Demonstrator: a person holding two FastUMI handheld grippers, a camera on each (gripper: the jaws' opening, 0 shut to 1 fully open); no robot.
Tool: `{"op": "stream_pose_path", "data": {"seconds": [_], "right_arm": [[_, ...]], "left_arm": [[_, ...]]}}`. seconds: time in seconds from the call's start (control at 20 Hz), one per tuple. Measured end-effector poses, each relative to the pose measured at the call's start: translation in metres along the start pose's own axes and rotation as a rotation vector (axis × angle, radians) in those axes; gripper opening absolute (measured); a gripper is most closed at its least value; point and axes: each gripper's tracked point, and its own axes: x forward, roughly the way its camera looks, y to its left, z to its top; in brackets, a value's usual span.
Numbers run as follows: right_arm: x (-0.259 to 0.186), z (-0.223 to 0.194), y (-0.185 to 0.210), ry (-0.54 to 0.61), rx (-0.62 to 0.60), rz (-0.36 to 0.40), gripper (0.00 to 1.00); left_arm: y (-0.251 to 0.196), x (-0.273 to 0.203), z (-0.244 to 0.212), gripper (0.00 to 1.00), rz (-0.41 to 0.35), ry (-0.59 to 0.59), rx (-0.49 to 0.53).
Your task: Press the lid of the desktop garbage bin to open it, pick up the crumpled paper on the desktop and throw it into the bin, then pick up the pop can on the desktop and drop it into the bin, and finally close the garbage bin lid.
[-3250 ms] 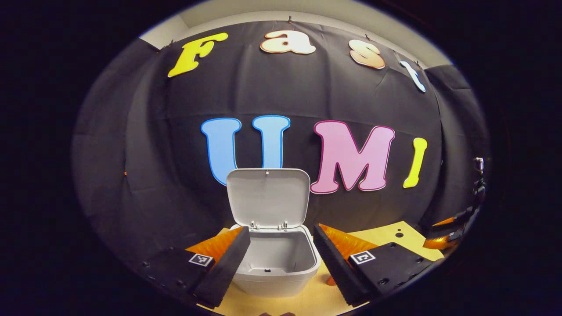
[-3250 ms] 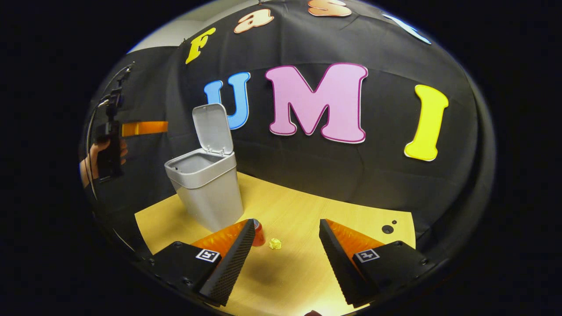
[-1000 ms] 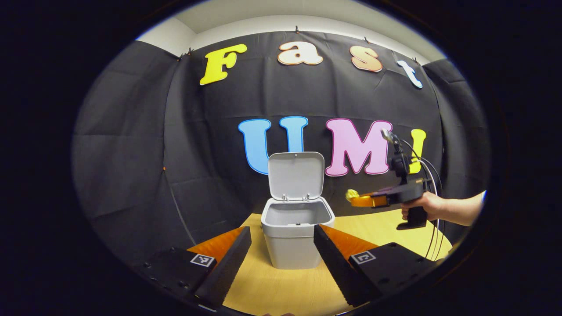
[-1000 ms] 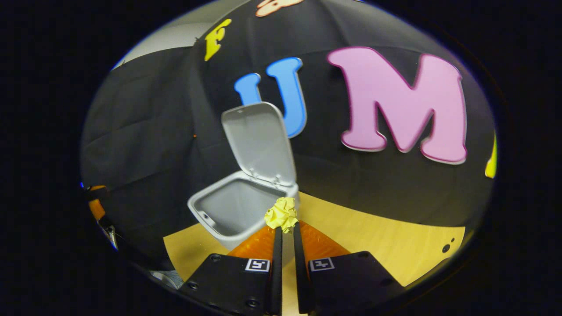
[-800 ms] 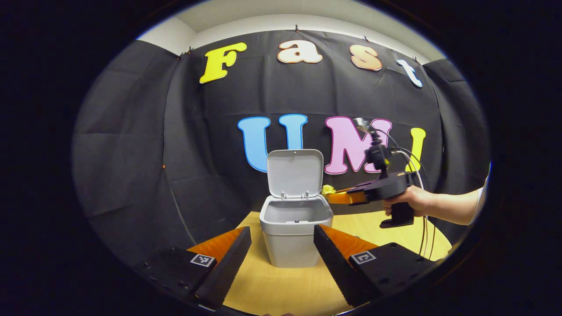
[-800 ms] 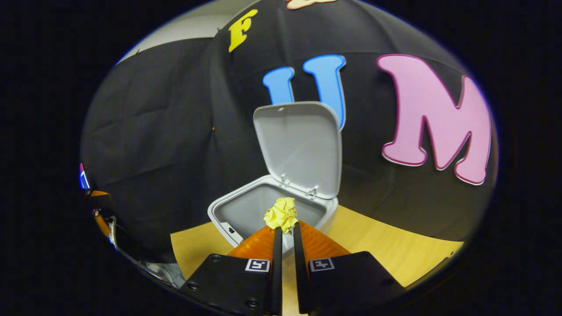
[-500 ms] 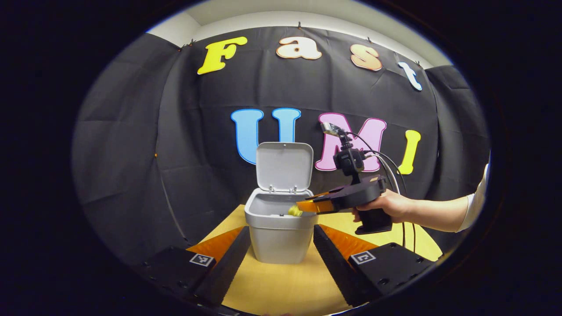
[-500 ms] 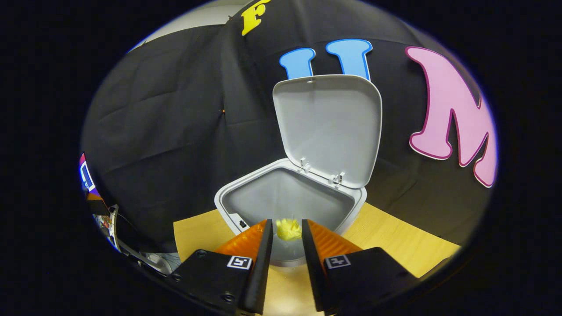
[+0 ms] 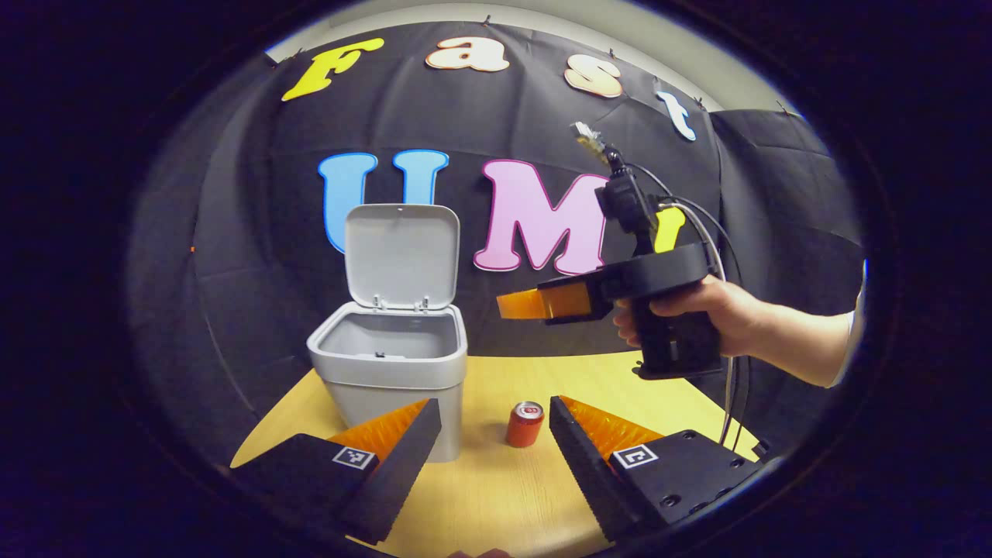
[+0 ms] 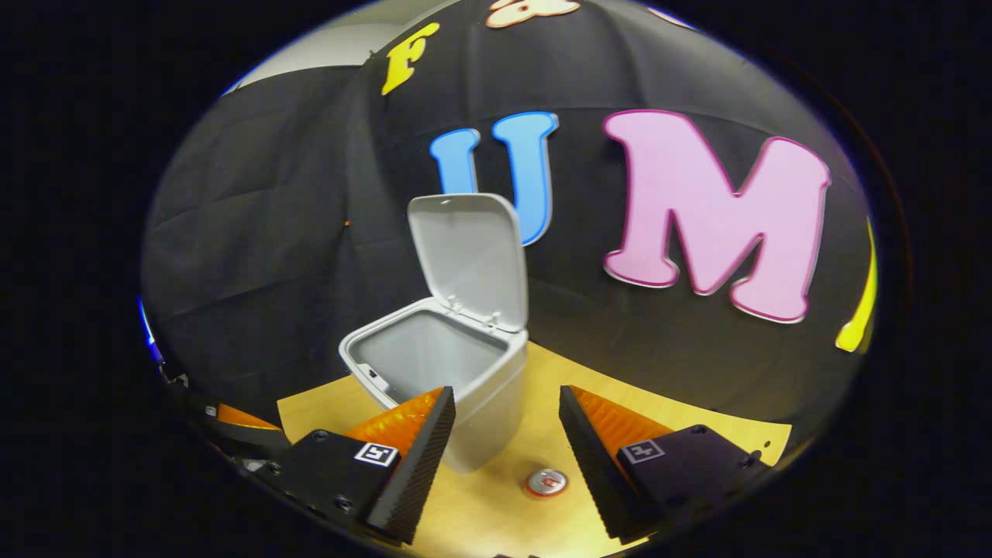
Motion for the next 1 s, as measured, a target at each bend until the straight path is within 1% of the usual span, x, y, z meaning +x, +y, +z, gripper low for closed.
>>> {"op": "stream_pose_path", "data": {"seconds": [0.1,0.25,0.4,0.5,0.6,0.65,0.8,1.0], "right_arm": [[-0.027,-0.002,-0.029,-0.009,0.023,-0.067,0.98],[-0.065,-0.014,-0.068,0.007,0.049,-0.163,0.99],[-0.099,-0.031,-0.099,0.036,0.051,-0.242,0.99],[-0.115,-0.042,-0.113,0.056,0.054,-0.282,0.99],[-0.128,-0.055,-0.123,0.086,0.070,-0.308,0.99],[-0.132,-0.060,-0.124,0.099,0.087,-0.309,0.99],[-0.138,-0.071,-0.123,0.126,0.095,-0.298,0.99],[-0.138,-0.076,-0.128,0.147,0.076,-0.298,0.99]], "left_arm": [[-0.017,0.031,-0.023,0.95,-0.043,0.037,0.013],[-0.037,0.078,-0.058,0.95,-0.075,0.093,0.010],[-0.043,0.120,-0.088,0.96,-0.051,0.135,0.047],[-0.045,0.141,-0.106,0.96,-0.048,0.157,0.055],[-0.051,0.162,-0.121,0.96,-0.054,0.180,0.040],[-0.053,0.171,-0.127,0.96,-0.060,0.191,0.030],[-0.050,0.190,-0.143,0.96,-0.004,0.224,0.022],[-0.047,0.209,-0.163,0.96,0.026,0.259,0.005]]}}
